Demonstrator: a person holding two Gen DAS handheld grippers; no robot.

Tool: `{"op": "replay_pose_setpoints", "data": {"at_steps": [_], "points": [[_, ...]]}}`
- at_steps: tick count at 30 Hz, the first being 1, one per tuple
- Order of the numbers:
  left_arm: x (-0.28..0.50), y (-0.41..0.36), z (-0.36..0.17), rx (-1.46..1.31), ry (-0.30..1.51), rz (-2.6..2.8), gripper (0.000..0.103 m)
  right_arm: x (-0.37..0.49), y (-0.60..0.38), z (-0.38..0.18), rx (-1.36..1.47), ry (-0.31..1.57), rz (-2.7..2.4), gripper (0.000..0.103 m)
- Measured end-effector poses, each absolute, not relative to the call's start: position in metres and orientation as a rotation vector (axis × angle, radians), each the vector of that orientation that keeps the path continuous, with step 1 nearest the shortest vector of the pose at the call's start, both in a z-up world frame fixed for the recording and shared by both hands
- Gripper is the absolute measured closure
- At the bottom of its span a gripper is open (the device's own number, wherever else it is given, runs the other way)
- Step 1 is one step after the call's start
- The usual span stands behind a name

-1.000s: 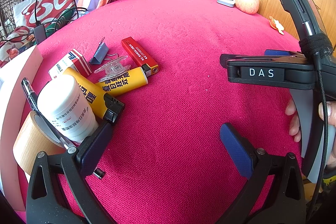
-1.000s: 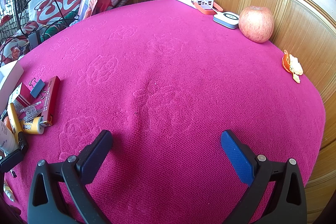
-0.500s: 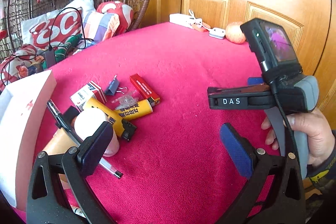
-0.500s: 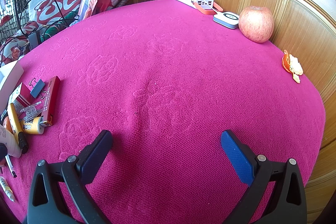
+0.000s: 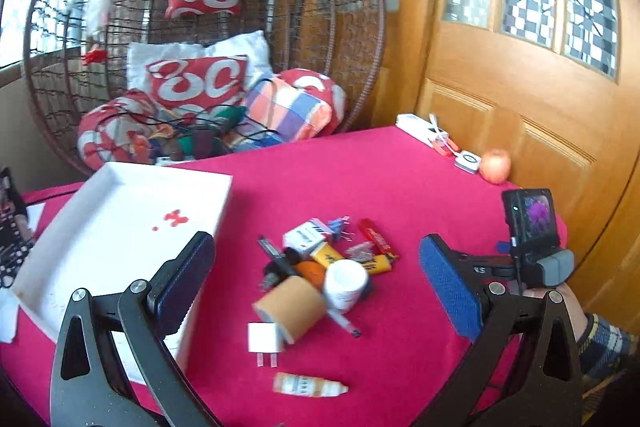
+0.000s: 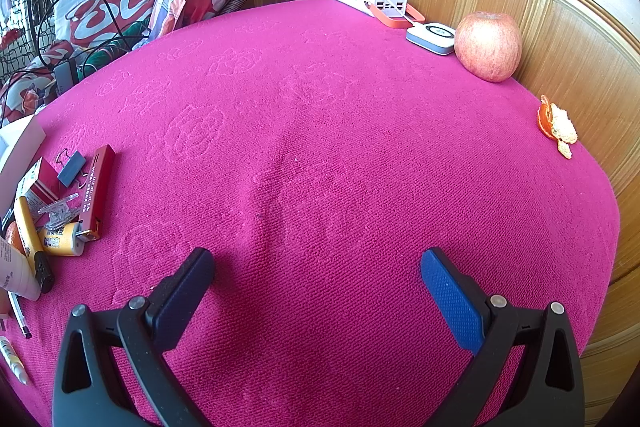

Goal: Organize rigid objects
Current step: 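Grasp the small red-and-green jar with the left gripper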

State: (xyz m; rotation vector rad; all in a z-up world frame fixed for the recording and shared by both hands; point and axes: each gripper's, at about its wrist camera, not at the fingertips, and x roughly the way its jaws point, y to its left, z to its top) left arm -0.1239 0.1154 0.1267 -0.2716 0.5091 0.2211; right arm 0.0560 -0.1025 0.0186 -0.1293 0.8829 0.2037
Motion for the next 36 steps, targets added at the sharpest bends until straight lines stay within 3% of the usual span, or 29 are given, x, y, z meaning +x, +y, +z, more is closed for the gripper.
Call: {"op": "replay_pose_setpoints", "data": {"at_steps": [4,8,18,21,22,24,25,26,32,36], "points": [[-0.168,0.159,0.12,-0.337,0.52,0.354,0.0,0.056,-0.103,0.019,-0.13,0.882,0.204,0.0],[-0.195,0.179,0.084,-0.384,0.643,0.411,0.0,0.056,-0.103,0.019,-0.13,0.882,0.204,0.0],[-0.202,0.128,0.011,-0.282,0.888,0.393,0.001,0.056,-0.102,0.018,-0.13,0.881,0.203,0.0],[-0.199,0.133,0.005,-0.321,0.903,0.405,0.016,0.056,-0.102,0.018,-0.13,0.88,0.203,0.0],[-0.197,0.135,0.003,-0.33,0.917,0.405,0.033,0.055,-0.102,0.019,-0.13,0.879,0.203,0.0],[-0.196,0.135,0.004,-0.314,0.914,0.417,0.042,0.054,-0.102,0.02,-0.126,0.873,0.216,0.0],[-0.197,0.136,0.005,-0.317,0.909,0.406,0.056,0.052,-0.102,0.022,-0.115,0.859,0.248,0.0],[-0.199,0.136,0.006,-0.319,0.904,0.402,0.061,0.045,-0.101,0.028,-0.099,0.824,0.295,0.0],[-0.204,0.137,0.005,-0.33,0.873,0.402,0.062,-0.035,-0.05,0.08,-0.244,0.445,0.694,0.0],[-0.209,0.138,0.005,-0.339,0.852,0.416,0.062,-0.048,0.002,0.072,-0.412,0.475,0.839,0.0]]}}
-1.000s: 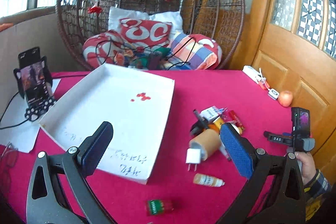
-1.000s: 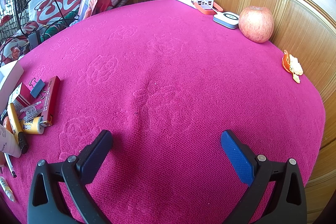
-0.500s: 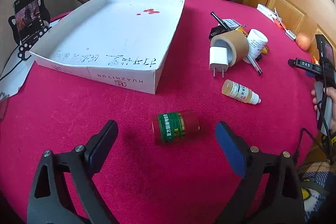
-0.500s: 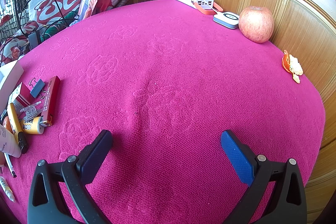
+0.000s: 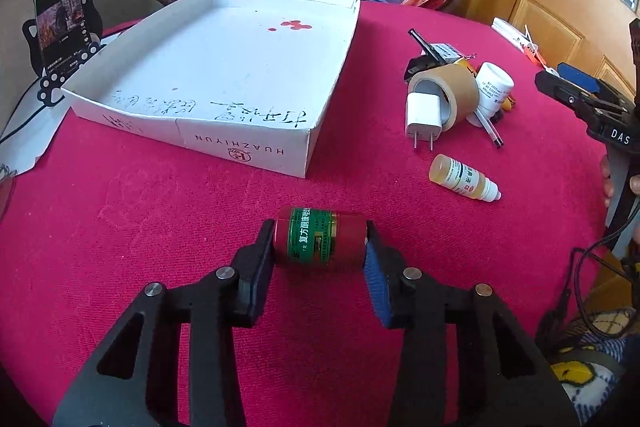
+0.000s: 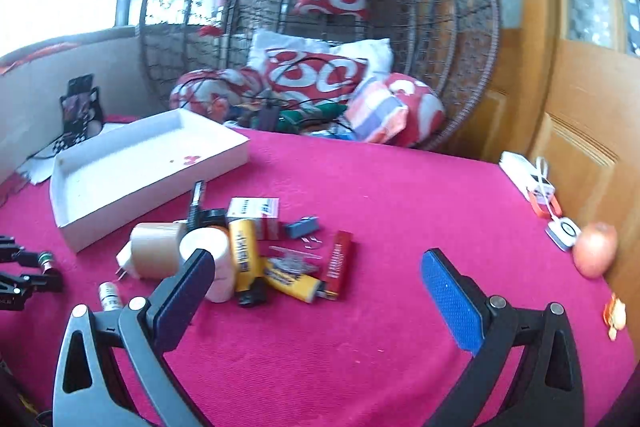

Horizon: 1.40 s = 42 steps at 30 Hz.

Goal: Organize rigid objects
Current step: 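Grasp the small red-and-green jar with the left gripper, then grasp the white jar with the right gripper while the left holds the red jar, then carry both jars over the white tray with both grippers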

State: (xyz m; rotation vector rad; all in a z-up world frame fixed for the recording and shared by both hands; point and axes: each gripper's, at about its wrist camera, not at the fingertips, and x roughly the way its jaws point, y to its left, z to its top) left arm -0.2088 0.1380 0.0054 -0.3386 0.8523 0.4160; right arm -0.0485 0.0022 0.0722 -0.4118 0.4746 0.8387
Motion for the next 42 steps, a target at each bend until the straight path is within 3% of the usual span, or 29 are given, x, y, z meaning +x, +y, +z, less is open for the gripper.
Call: {"op": "replay_pose_setpoints", "data": {"at_steps": [5,7,9,13,14,15,21,23,28,31,42], "points": [[-0.219,0.146,0.009,-0.361,0.82,0.443,0.062,-0.045,0.025,0.063,-0.33,0.621,0.946,0.001],[-0.221,0.147,0.01,-0.369,0.814,0.445,0.062,-0.044,0.034,0.059,-0.332,0.634,0.971,0.008],[-0.221,0.148,0.009,-0.376,0.812,0.445,0.062,-0.044,0.045,0.056,-0.358,0.651,0.973,0.027],[-0.22,0.146,0.009,-0.367,0.81,0.448,0.063,-0.042,0.051,0.049,-0.354,0.694,1.006,0.047],[-0.22,0.146,0.01,-0.362,0.807,0.45,0.064,-0.043,0.052,0.048,-0.368,0.693,1.003,0.063],[-0.219,0.145,0.011,-0.356,0.805,0.451,0.064,-0.044,0.052,0.048,-0.372,0.692,1.004,0.066],[-0.221,0.148,0.018,-0.351,0.771,0.459,0.067,-0.044,0.034,0.063,-0.283,0.655,1.003,0.067],[-0.223,0.149,0.02,-0.355,0.759,0.458,0.074,-0.044,0.027,0.072,-0.256,0.641,1.003,0.067],[-0.227,0.15,0.023,-0.362,0.741,0.467,0.074,-0.044,0.015,0.088,-0.194,0.623,1.022,0.067],[-0.23,0.151,0.024,-0.372,0.73,0.472,0.082,-0.047,0.014,0.092,-0.174,0.62,1.031,0.067],[-0.239,0.156,0.029,-0.4,0.693,0.494,0.086,-0.05,0.011,0.093,-0.144,0.614,1.045,0.067]]}}
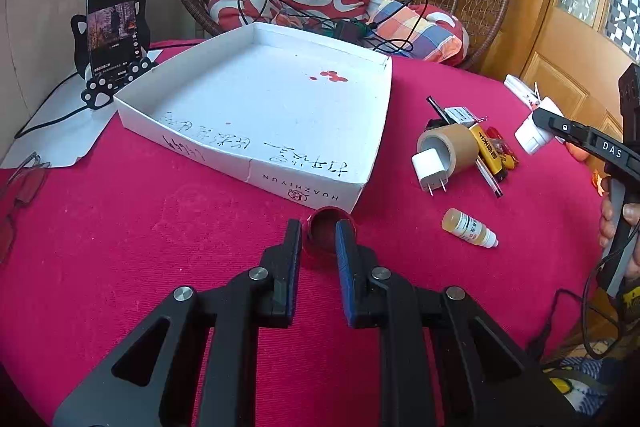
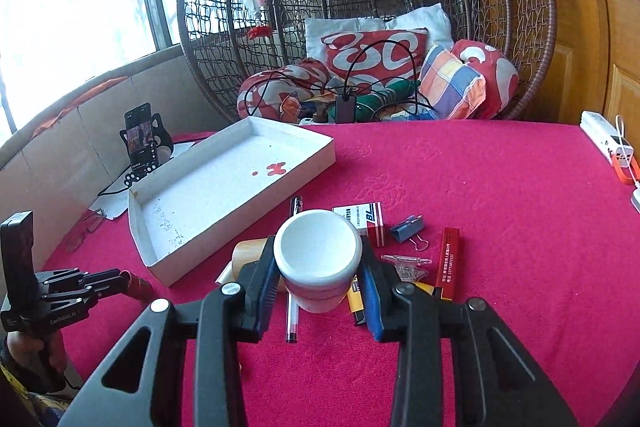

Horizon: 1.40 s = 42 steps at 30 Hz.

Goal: Organize rigid objects
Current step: 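Carry both jars over the white tray with both grippers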

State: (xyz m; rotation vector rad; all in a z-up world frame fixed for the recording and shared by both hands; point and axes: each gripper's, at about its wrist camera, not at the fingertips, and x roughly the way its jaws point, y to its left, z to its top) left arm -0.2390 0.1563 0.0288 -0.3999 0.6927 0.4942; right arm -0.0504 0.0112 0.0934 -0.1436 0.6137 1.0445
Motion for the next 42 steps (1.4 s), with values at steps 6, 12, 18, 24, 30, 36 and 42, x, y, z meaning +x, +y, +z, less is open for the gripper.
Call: {"op": "replay_pose_setpoints", "data": {"at_steps": [6,12,18,24,30,36,42], "points": [[-0.24,0.158,0.029,-0.414,0.69,0.504,0.086,-0.049,0.008,0.091,-0.125,0.62,1.042,0.067],[-0.235,0.16,0.024,-0.432,0.721,0.492,0.086,-0.046,0.007,0.088,-0.109,0.644,1.048,0.067],[-0.233,0.162,0.027,-0.467,0.714,0.456,0.086,-0.047,0.006,0.086,-0.106,0.652,1.057,0.067],[-0.238,0.16,0.031,-0.483,0.698,0.414,0.086,-0.046,0.005,0.085,-0.102,0.659,1.052,0.067],[-0.24,0.154,0.031,-0.445,0.685,0.452,0.086,-0.046,0.005,0.085,-0.096,0.659,1.054,0.066],[-0.24,0.155,0.031,-0.407,0.685,0.477,0.081,-0.045,0.004,0.085,-0.091,0.663,1.054,0.066],[-0.244,0.153,0.029,-0.407,0.678,0.486,0.081,-0.046,0.004,0.086,-0.092,0.66,1.056,0.066]]}}
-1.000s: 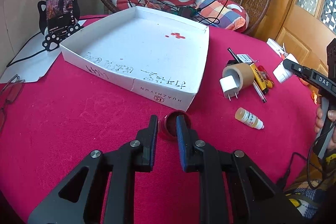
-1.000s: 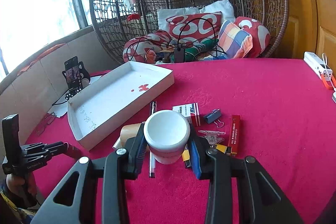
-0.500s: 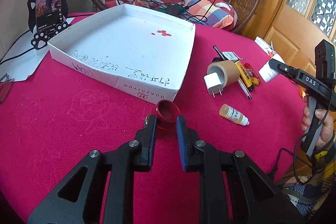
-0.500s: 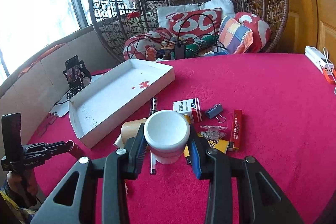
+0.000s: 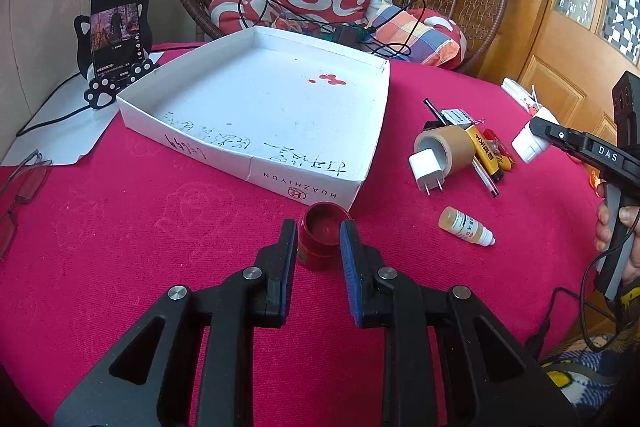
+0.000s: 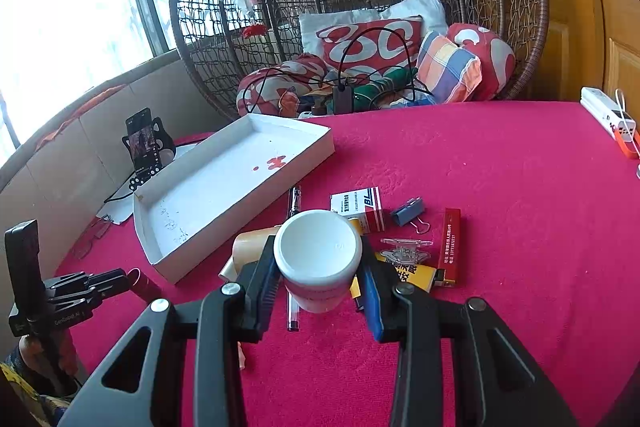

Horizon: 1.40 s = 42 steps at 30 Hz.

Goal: Organize rigid objects
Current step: 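Carry both jars over the white tray with both grippers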

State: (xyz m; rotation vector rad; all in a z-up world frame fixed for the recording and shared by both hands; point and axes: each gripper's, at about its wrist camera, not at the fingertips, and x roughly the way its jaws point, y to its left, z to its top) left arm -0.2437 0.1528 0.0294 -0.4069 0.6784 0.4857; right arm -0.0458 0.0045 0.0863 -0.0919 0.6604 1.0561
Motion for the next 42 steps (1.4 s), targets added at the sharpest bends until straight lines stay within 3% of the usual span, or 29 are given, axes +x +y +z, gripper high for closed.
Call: {"op": "replay_pose_setpoints", "data": {"at_steps": [9,10,11,13,22,24,26,28,42], "points": [[-0.238,0.154,0.021,-0.426,0.702,0.453,0.078,-0.046,0.006,0.085,-0.084,0.673,1.064,0.066],[-0.236,0.153,0.021,-0.412,0.709,0.456,0.061,-0.046,0.005,0.084,-0.084,0.674,1.064,0.066],[-0.235,0.152,0.021,-0.403,0.709,0.457,0.038,-0.046,0.005,0.084,-0.081,0.675,1.065,0.066],[-0.236,0.152,0.022,-0.401,0.691,0.45,0.018,-0.046,0.004,0.084,-0.076,0.677,1.064,0.066],[-0.222,0.163,0.014,-0.356,0.736,0.518,0.018,-0.047,0.004,0.084,-0.073,0.677,1.07,0.066],[-0.219,0.163,0.014,-0.341,0.743,0.54,0.023,-0.048,0.005,0.084,-0.075,0.675,1.072,0.066],[-0.219,0.163,0.012,-0.345,0.748,0.533,0.058,-0.048,0.005,0.087,-0.08,0.669,1.072,0.066],[-0.219,0.164,0.007,-0.357,0.765,0.524,0.073,-0.049,0.006,0.091,-0.088,0.66,1.074,0.066],[-0.234,0.195,0.06,-0.371,0.565,0.558,0.074,-0.082,0.077,0.138,-0.199,0.56,1.254,0.066]]}}
